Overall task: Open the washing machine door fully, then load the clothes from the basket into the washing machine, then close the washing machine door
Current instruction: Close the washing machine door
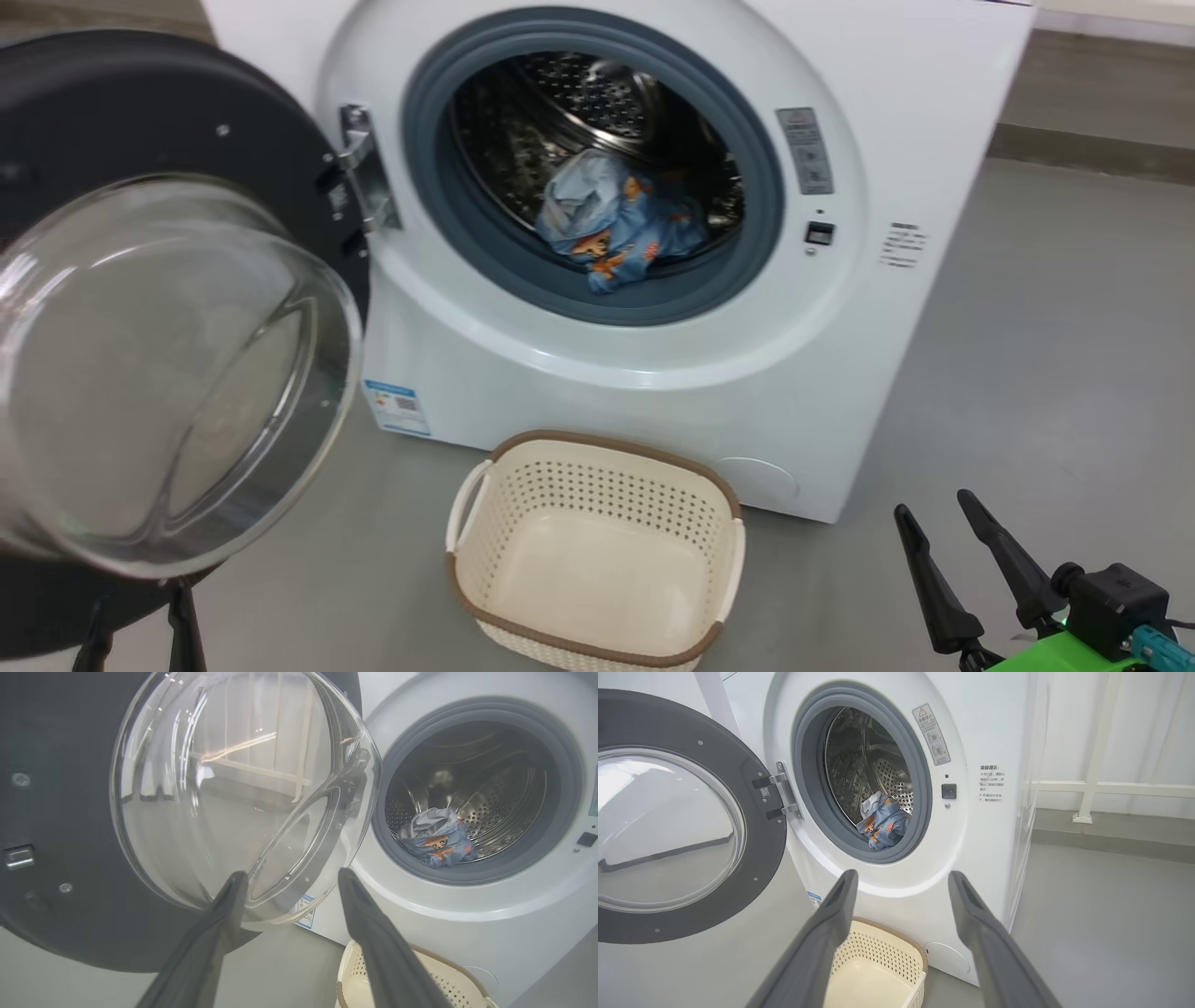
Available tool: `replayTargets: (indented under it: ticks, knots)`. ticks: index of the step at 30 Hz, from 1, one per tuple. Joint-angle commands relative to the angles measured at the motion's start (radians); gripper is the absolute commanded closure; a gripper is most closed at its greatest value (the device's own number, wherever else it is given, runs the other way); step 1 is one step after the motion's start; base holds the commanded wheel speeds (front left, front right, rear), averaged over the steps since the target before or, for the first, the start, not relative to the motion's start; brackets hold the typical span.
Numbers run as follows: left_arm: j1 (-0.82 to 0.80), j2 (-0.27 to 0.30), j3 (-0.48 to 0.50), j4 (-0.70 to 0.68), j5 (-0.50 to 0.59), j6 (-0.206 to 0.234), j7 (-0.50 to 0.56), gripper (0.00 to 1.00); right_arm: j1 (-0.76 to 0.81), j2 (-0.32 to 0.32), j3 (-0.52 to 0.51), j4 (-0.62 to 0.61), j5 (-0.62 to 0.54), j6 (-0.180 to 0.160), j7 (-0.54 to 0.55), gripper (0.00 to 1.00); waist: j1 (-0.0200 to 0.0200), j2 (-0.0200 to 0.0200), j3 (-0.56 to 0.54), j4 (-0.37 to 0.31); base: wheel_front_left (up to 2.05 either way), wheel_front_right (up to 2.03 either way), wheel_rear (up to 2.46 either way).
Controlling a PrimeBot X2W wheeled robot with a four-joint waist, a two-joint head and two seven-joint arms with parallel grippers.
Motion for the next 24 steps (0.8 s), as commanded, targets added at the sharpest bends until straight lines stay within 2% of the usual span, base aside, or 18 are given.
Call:
replayTargets:
  ticks: [1, 10, 24]
  knots:
    - [-0.012, 0.017, 0.038, -0.027, 0.014, 0.001, -0.006, 0.00, -0.043, -0.021, 0.024, -0.019, 0.002, 0.005, -0.008, 0.00, 0.0000, 0.0000, -0.006, 0.058, 0.00, 0.00, 0.00]
    - [-0.006, 0.009, 0.047, -0.028, 0.015, 0.001, -0.006, 0.00, -0.056, -0.022, 0.048, -0.017, 0.004, 0.005, -0.008, 0.00, 0.0000, 0.0000, -0.008, 0.156, 0.00, 0.00, 0.00]
    - [0.021, -0.037, 0.097, -0.066, 0.018, 0.001, -0.006, 0.00, -0.133, -0.049, 0.130, 0.006, 0.021, 0.005, -0.008, 0.00, 0.0000, 0.0000, 0.020, 0.179, 0.00, 0.00, 0.00]
